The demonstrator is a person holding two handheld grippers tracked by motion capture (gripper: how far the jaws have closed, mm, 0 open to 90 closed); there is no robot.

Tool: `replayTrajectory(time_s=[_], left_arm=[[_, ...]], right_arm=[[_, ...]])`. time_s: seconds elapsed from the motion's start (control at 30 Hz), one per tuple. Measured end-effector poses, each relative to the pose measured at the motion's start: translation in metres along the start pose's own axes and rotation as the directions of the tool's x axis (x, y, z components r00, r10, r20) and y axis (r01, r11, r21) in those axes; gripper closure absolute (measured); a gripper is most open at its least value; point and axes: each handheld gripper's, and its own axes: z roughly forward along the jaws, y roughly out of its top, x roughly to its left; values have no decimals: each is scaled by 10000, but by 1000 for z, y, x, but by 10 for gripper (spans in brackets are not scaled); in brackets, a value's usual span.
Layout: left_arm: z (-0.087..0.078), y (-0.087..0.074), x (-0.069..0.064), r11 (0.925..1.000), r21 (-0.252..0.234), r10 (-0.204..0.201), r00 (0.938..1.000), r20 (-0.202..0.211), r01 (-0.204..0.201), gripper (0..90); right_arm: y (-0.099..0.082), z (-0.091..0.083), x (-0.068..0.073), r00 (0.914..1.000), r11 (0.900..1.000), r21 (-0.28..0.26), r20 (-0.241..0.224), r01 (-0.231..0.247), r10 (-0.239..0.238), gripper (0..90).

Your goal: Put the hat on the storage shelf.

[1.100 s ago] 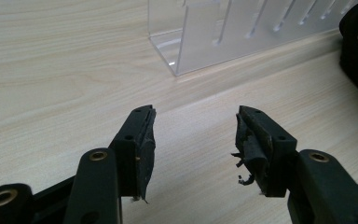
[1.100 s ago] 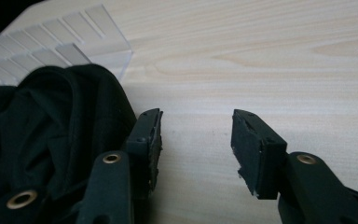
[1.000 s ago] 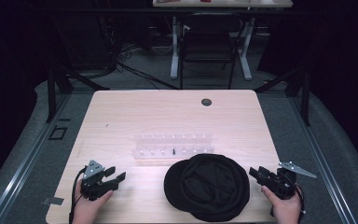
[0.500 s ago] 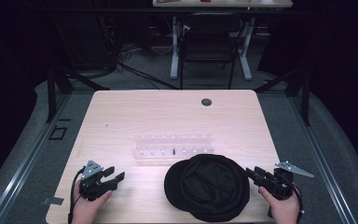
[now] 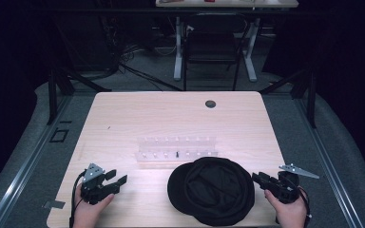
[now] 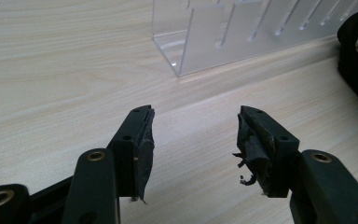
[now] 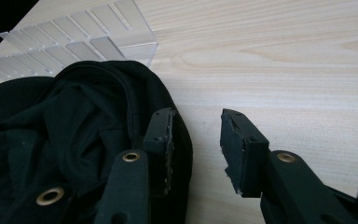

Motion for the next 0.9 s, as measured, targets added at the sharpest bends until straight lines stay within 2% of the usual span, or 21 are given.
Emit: replayTrajectory(time_s=[0.33, 0.43, 0.5, 0.6, 0.77, 0.9], left_arm=[[-1, 0, -1, 10000, -96, -4, 10000, -14, 4, 456], [-2, 0, -1, 10000, -50, 17, 10000, 18, -17, 456], [-2, 0, -1, 10000, -35, 52, 10000, 44, -51, 456], [-2, 0, -2, 9999, 43, 93, 9999, 43, -93, 456], [-2, 0, -2, 9999, 21, 126, 9999, 46, -126, 456], [-1, 0, -2, 9999, 11, 115, 9999, 14, -115, 456]], right_arm=[[11, -4, 6, 9999, 9978, 668, 161, -12, 1, 642], [18, -4, 8, 9998, 9948, 1007, 140, -163, 149, 648], [21, -4, 8, 9997, 9901, 1383, 33, -247, 244, 645], [28, -4, 11, 9997, 9822, 1862, 113, -241, 224, 647], [38, -6, 12, 9987, 9708, 2347, 19, -498, 508, 655], [41, -7, 13, 9988, 9590, 2797, -17, -461, 485, 660]])
